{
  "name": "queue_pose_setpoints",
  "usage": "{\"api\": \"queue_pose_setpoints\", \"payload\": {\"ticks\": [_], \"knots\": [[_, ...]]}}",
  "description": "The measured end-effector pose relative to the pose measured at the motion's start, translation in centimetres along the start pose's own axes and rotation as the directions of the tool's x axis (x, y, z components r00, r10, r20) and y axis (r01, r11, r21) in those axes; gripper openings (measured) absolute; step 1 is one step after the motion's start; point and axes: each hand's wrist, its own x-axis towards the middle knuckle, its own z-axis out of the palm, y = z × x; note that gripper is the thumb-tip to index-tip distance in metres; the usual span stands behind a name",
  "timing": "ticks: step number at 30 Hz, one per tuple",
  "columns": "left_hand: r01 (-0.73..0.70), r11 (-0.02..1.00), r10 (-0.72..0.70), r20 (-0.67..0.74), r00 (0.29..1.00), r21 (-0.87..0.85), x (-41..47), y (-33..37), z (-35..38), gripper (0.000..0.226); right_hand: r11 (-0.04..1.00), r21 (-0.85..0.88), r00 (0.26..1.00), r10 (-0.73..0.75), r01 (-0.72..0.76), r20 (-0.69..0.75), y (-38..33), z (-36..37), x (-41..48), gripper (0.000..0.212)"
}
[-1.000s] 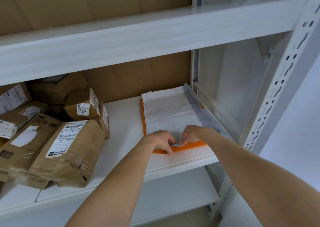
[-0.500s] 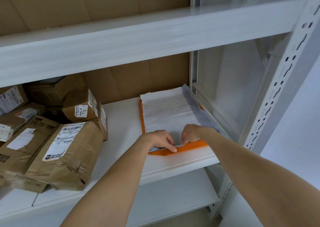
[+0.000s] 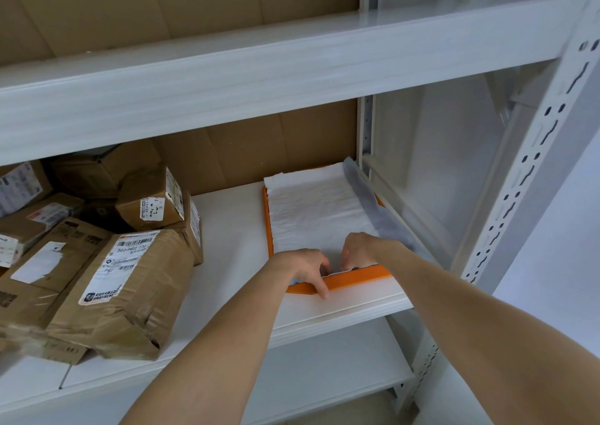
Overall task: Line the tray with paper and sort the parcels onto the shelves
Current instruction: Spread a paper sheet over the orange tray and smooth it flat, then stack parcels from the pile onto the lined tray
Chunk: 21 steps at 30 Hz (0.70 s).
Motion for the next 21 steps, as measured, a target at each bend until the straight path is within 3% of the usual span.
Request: {"api": "queue_pose_setpoints", "payload": {"ticks": [2, 9, 16, 21], "knots": [[-0.012, 0.999, 0.013, -0.015, 1.000, 0.052, 0.0, 0.1, 0.3, 0.058, 1.000, -0.010, 1.000, -0.004, 0.004, 0.003, -0.1, -0.1, 0.0, 0.012], [-0.044, 0.997, 0.048, -0.055, 0.997, 0.059, 0.0, 0.3, 0.3, 0.048, 0.999, -0.045, 1.000, 0.007, -0.007, -0.004, -0.3, -0.2, -0.1, 0.027], [-0.020, 0.998, 0.016, -0.059, 0.998, -0.055, -0.7, -0.2, 0.0, 0.045, 1.000, -0.027, 0.999, 0.005, -0.006, -0.043, -0.6, -0.2, -0.5, 0.008], [0.025, 0.997, -0.048, -0.344, 0.938, -0.070, -2.5, -1.0, -1.3, 0.028, 0.999, -0.044, 0.987, -0.006, -0.001, -0.159, -1.9, -0.7, -1.4, 0.028]]}}
